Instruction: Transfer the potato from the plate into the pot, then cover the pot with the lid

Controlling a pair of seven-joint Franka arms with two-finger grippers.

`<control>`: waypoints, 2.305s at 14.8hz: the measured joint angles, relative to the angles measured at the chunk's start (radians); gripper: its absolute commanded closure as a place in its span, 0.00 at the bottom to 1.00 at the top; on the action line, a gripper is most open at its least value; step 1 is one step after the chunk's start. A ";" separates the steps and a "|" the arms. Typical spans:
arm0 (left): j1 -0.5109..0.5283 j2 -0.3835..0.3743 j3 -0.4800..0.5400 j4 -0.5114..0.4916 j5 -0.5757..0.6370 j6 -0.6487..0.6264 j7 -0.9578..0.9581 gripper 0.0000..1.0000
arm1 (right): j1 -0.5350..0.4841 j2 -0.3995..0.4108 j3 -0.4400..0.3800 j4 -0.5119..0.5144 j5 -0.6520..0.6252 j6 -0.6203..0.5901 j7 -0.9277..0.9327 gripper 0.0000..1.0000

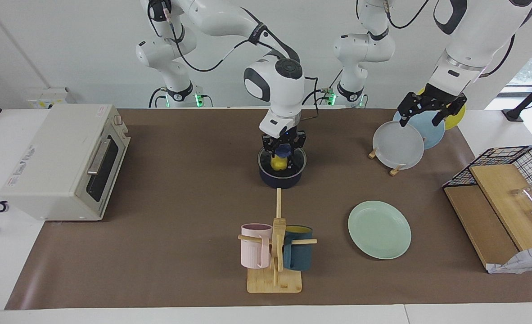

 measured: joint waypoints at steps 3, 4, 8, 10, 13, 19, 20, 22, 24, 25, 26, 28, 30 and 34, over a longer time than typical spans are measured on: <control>0.000 -0.007 0.000 0.000 0.000 -0.004 0.000 0.00 | 0.001 0.002 0.000 0.004 0.005 -0.010 0.000 1.00; 0.000 -0.008 0.001 0.000 0.000 -0.005 0.000 0.00 | 0.001 0.002 0.000 0.004 0.005 -0.010 0.000 1.00; 0.000 -0.008 0.001 0.000 0.000 -0.007 0.000 0.00 | 0.001 0.002 0.000 0.004 0.005 -0.010 0.000 0.01; 0.000 -0.008 0.002 0.000 0.000 -0.007 0.000 0.00 | 0.000 0.003 0.000 0.003 0.006 -0.016 0.000 0.00; 0.000 -0.008 0.002 0.000 0.000 -0.008 0.000 0.00 | -0.008 0.005 -0.009 0.004 0.005 -0.033 0.000 0.00; 0.000 -0.008 0.002 0.000 0.000 -0.008 0.000 0.00 | -0.114 -0.075 -0.013 0.075 -0.007 -0.171 -0.015 0.00; 0.000 -0.008 0.002 0.000 0.000 -0.008 0.000 0.00 | -0.129 -0.088 -0.014 0.094 -0.007 -0.211 -0.037 0.00; 0.000 -0.008 0.002 0.000 0.000 -0.009 0.000 0.00 | -0.173 -0.114 -0.017 0.120 -0.013 -0.271 -0.110 0.00; 0.000 -0.008 0.002 0.000 0.000 -0.009 0.000 0.00 | -0.241 -0.138 -0.018 0.126 -0.013 -0.305 -0.194 0.00; 0.000 -0.008 0.002 0.000 0.000 -0.009 0.000 0.00 | -0.270 -0.146 -0.018 0.126 -0.013 -0.318 -0.220 0.00; 0.000 -0.008 0.002 0.000 0.000 -0.009 0.000 0.00 | -0.293 -0.153 -0.018 0.125 -0.013 -0.332 -0.238 0.00; 0.000 -0.008 0.002 0.000 0.000 -0.009 0.000 0.00 | -0.336 -0.164 -0.019 0.124 -0.014 -0.348 -0.291 0.00; 0.000 -0.008 0.002 0.000 0.000 -0.009 0.000 0.00 | -0.394 -0.170 -0.020 0.123 -0.014 -0.354 -0.370 0.00; 0.000 -0.008 0.002 0.000 0.000 -0.009 0.000 0.00 | -0.529 -0.191 -0.021 0.122 -0.013 -0.379 -0.435 0.00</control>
